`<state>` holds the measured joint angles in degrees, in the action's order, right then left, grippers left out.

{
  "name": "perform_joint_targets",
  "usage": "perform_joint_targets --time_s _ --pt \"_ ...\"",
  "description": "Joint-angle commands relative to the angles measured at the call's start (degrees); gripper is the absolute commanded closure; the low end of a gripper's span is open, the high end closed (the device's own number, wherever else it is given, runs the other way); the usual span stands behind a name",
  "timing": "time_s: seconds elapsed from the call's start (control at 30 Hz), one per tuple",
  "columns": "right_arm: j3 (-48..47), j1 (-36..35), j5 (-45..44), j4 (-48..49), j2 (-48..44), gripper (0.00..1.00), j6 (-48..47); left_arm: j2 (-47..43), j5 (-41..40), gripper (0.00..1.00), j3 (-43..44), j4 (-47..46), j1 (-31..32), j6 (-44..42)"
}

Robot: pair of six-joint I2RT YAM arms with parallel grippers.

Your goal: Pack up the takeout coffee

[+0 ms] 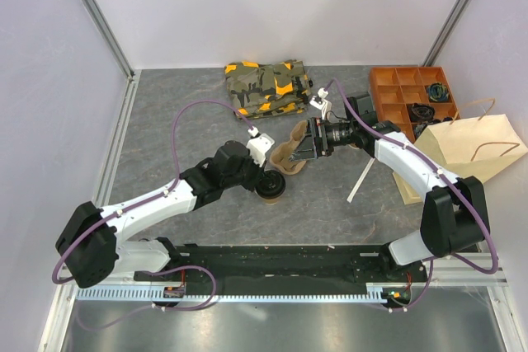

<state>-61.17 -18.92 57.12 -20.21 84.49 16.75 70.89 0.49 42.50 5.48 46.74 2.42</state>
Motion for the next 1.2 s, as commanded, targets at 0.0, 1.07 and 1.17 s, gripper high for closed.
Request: perform_joint_targets --time_s 0.0,1.07,1.17 --pt "0.3 -0.2 0.9 0.9 0.2 0.02 -1.2 0.1 -3.6 0.82 2.0 -0.5 0.4 -1.8" --pt "0.3 -0.2 0.9 0.8 0.5 0.02 -1.2 0.6 -6.5 0.83 3.5 2.1 2.9 -6.5" --pt "0.3 -0.2 0.8 0.8 0.5 0.02 -1.3 1.2 -6.3 0.83 3.5 2.2 2.8 -6.5"
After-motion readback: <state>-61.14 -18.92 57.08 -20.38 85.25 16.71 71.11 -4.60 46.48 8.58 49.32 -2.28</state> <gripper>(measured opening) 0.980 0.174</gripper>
